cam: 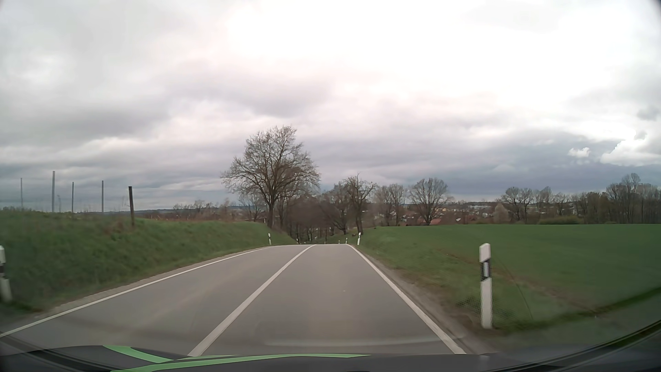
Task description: Follow the waypoints while adhering to traffic rules and regulations
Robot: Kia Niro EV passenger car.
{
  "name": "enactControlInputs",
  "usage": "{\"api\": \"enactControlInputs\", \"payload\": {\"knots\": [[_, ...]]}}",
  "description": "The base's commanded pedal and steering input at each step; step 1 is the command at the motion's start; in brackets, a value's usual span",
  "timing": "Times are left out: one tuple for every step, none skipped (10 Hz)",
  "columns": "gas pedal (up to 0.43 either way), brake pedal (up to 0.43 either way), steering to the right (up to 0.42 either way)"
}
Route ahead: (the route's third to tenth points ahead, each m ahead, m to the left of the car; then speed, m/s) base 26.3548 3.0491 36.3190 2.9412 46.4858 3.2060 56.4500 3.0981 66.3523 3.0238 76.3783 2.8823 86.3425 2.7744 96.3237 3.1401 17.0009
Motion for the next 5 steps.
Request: {"api": "enactControlInputs", "payload": {"knots": [[0.000,0.000,0.002],[0.000,0.000,0.002],[0.000,0.000,0.002],[0.000,0.000,0.002],[0.000,0.000,0.003]]}}
